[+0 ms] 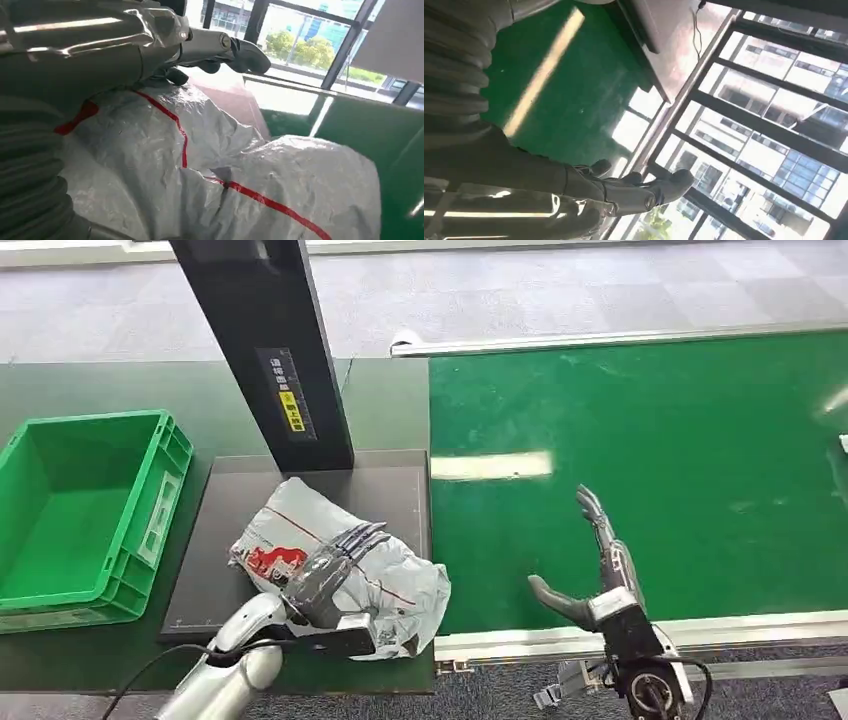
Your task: Moved the parcel from conveyor to table for the left to box.
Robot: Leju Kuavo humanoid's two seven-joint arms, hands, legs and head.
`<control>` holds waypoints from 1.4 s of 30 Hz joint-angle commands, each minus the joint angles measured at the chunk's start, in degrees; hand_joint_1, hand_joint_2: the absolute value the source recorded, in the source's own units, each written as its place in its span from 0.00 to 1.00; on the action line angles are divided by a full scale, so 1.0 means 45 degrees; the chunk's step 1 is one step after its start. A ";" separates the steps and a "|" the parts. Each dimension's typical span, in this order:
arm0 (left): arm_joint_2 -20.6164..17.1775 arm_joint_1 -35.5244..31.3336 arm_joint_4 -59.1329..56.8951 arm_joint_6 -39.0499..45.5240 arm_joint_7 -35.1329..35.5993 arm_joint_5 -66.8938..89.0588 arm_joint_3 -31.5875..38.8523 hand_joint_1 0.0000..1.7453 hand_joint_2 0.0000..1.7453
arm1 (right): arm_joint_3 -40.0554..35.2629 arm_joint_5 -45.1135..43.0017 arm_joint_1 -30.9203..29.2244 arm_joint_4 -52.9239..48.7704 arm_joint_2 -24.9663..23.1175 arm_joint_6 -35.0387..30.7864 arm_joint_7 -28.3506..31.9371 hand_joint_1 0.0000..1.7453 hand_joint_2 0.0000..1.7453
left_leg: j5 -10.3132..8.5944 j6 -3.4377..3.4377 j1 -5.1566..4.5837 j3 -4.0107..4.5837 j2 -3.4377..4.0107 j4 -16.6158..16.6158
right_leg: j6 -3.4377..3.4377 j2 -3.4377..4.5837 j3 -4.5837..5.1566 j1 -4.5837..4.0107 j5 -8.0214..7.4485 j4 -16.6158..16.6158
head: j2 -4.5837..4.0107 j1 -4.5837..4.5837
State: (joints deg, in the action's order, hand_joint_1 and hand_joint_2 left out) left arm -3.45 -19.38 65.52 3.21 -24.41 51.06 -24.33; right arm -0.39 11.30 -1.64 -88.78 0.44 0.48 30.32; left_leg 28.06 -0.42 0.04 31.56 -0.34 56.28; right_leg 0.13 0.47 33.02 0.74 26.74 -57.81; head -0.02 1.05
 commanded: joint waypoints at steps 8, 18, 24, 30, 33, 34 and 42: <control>-0.0793 -0.0174 -0.1673 -0.0250 -0.0074 -0.0279 -0.0678 1.00 1.00 | 0.0746 -0.0117 0.0505 -0.0564 -0.0136 -0.0030 0.0116 0.00 1.00 | -0.0011 -0.0010 0.0004 -0.0056 0.0017 -0.0025 | -0.0012 0.0005 -0.0049 -0.0005 -0.0016 0.0026 | 0.0000 0.0000; -0.0683 -0.0071 -0.1050 -0.1175 -0.1219 -0.2254 -0.0226 1.00 1.00 | 0.0929 -0.0098 0.0784 -0.0666 -0.0233 -0.0091 0.0187 0.00 1.00 | 0.0001 -0.0006 -0.0001 -0.0069 0.0012 -0.0018 | -0.0006 0.0003 -0.0058 0.0000 -0.0002 0.0015 | 0.0000 -0.0005; -0.0936 0.0501 0.2927 -0.0624 -0.1823 -0.5008 0.0665 1.00 1.00 | 0.1101 -0.0229 0.0859 -0.0688 -0.0236 -0.0016 0.0245 0.00 1.00 | 0.0004 -0.0007 0.0011 -0.0016 0.0008 0.0012 | -0.0006 -0.0001 -0.0013 -0.0012 -0.0004 -0.0001 | 0.0000 0.0005; -0.1517 0.0208 0.5660 0.3685 -0.2379 -0.2936 0.2347 1.00 1.00 | 0.1138 -0.0269 0.1205 -0.0587 -0.0425 0.0000 0.0271 0.00 1.00 | 0.0010 -0.0013 0.0022 0.0000 0.0013 0.0021 | -0.0012 0.0001 0.0000 -0.0023 0.0000 -0.0006 | 0.0000 -0.0005; -0.1665 -0.0752 0.5695 0.4653 -0.1859 -0.1951 0.3292 1.00 1.00 | 0.1130 -0.0295 0.1346 -0.0545 -0.0440 -0.0034 0.0314 0.00 1.00 | 0.0004 -0.0018 0.0024 0.0014 0.0007 0.0018 | -0.0017 -0.0008 0.0015 -0.0026 -0.0003 -0.0005 | 0.0000 -0.0005; -0.1713 -0.1274 0.5410 0.4701 -0.1547 -0.1608 0.3594 1.00 1.00 | 0.1151 -0.0310 0.1428 -0.0587 -0.0441 -0.0053 0.0329 0.00 1.00 | 0.0003 -0.0015 0.0022 0.0012 0.0000 0.0018 | -0.0014 -0.0010 0.0012 -0.0023 -0.0002 -0.0006 | 0.0000 0.0000; -0.2001 -0.2722 0.3800 0.5223 0.0009 -0.0002 0.4053 1.00 1.00 | 0.1302 -0.0325 0.1567 -0.0718 -0.0516 -0.0084 0.0325 0.00 1.00 | -0.0006 -0.0009 0.0013 -0.0016 -0.0004 -0.0003 | -0.0006 -0.0021 -0.0016 -0.0015 -0.0004 0.0015 | 0.0000 -0.0005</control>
State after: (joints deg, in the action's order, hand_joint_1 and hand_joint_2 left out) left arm -10.49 -22.98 89.64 24.09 -31.69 43.52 -9.70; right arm 3.61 10.12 5.00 -92.30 -0.37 0.26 31.71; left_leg 28.04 -0.43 0.04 31.46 -0.32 56.28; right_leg 0.14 0.49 32.97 0.73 26.74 -57.81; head -0.02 1.03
